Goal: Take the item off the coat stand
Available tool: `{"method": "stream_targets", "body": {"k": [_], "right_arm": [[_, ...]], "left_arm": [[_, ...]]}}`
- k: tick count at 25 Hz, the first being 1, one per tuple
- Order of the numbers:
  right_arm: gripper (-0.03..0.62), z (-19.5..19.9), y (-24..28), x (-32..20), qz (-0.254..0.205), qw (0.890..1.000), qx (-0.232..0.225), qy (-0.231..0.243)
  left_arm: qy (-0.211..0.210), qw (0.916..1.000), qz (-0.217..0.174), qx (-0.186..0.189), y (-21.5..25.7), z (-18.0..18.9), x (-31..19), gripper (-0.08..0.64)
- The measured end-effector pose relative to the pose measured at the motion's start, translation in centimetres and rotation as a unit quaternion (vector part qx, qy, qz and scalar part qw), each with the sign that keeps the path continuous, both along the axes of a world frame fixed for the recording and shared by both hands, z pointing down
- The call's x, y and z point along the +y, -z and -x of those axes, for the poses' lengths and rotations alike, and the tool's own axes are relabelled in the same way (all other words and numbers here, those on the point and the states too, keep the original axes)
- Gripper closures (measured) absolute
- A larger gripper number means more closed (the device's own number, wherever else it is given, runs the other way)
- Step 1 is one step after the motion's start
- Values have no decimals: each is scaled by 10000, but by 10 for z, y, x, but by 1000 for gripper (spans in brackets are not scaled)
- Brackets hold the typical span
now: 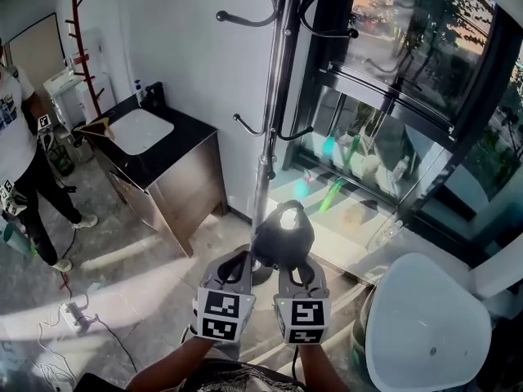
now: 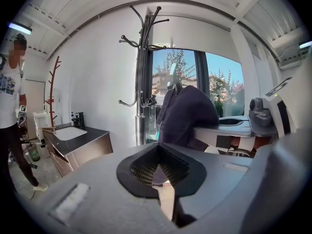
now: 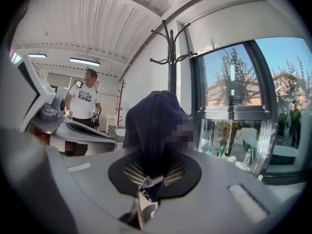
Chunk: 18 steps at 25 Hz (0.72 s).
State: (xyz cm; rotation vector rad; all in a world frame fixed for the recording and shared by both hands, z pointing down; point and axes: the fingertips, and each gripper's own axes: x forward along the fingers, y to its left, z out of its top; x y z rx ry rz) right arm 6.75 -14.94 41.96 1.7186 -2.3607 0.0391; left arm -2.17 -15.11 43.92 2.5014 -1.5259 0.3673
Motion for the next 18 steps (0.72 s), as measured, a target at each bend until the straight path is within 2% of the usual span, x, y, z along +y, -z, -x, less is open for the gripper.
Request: {"method": "stream_targets", "body": {"k": [18], "right_arm": [[561,-21,2,27,23,9999,-111,-79]], "left_arm": [[-134,9999,-32,-50,4,-21,25,558]]}}
